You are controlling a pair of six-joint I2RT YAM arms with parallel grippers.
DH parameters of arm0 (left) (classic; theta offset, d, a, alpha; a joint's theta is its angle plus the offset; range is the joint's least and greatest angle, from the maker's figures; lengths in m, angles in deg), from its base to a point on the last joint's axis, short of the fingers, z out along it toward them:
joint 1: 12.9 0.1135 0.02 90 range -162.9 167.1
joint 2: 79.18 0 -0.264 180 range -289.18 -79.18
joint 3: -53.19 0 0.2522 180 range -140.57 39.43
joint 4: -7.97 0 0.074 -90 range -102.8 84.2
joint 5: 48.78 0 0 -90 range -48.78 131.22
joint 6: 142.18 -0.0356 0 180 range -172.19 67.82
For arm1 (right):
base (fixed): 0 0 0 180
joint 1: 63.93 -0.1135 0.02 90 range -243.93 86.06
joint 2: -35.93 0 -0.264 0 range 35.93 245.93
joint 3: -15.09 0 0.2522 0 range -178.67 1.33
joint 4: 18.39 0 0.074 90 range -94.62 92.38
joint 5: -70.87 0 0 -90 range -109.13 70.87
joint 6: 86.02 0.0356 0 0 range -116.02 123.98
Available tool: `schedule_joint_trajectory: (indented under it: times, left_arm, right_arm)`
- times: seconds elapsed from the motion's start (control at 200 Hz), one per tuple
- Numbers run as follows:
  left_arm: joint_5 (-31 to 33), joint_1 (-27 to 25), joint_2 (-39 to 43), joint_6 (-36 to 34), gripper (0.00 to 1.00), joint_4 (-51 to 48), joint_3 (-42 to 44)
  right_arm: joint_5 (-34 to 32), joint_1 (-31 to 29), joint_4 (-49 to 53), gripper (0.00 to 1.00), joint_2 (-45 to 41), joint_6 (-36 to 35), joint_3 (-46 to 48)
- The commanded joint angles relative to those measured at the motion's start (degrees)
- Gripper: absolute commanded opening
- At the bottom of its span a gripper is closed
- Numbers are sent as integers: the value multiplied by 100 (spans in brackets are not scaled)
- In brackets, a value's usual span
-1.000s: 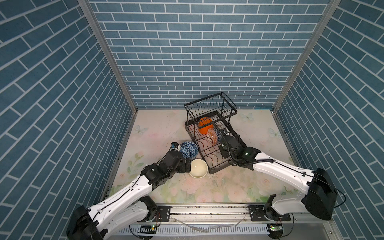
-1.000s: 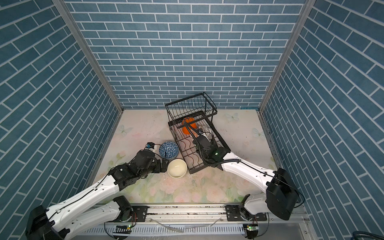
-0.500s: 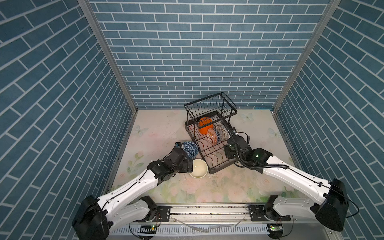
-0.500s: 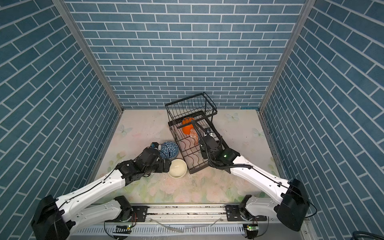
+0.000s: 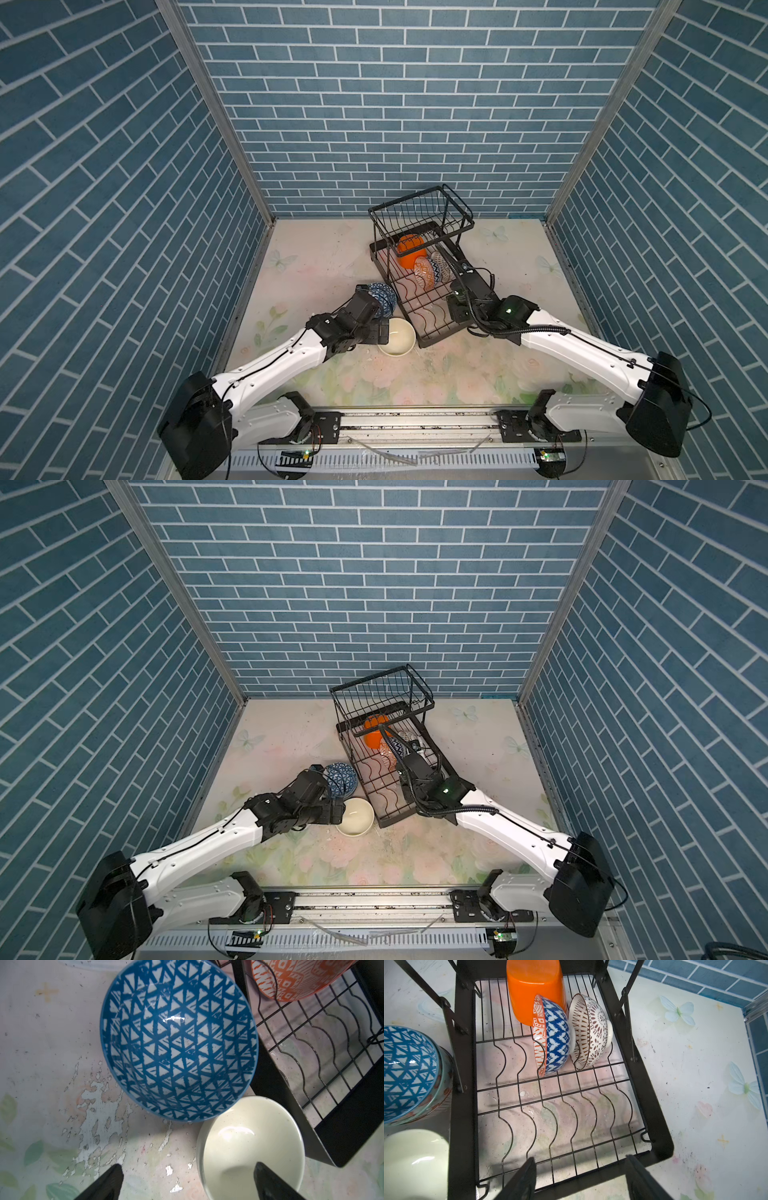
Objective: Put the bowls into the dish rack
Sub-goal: 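Move the left gripper onto the plain white bowl rim and grasp it, then lift the plain white bowl with the left gripper while the right gripper reaches toward it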
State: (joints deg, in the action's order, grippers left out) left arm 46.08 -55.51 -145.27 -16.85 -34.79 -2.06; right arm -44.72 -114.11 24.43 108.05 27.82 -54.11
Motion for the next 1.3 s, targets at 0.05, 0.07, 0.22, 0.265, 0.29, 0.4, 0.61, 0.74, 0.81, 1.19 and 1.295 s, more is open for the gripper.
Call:
schedule_joint_trajectory:
  times: [0.05,0.07,0.22,0.265,0.29,0.4,0.61,0.74,0.81,1.19,1.295]
  left_arm:
    - [-34,-1,-71,103,99,-256,-74]
    - [-30,3,-82,120,99,-254,-57]
    - [-95,-2,-175,278,98,-183,98]
    - [-131,-2,-217,319,98,-115,132]
    - [-149,-2,-238,340,97,-71,133]
    - [-218,-2,-373,421,96,81,303]
    - [-313,-2,-671,507,92,201,335]
    - [-337,-3,-782,518,89,245,339]
    - [-361,-2,-831,519,86,245,344]
    - [-180,-35,-857,523,62,-29,316]
    - [-65,-37,-851,512,58,-152,285]
  right_arm:
    - [97,19,149,69,20,348,-109]
    - [97,21,142,68,22,357,-109]
    - [152,17,148,69,87,420,-94]
    - [180,15,155,68,108,429,-98]
    - [192,14,157,68,118,438,-96]
    - [209,14,153,68,143,462,-76]
    - [141,10,91,68,140,482,-8]
    - [163,6,82,68,129,499,18]
    - [167,16,83,68,119,515,33]
    - [166,14,67,68,188,486,69]
    - [152,17,42,68,215,439,29]
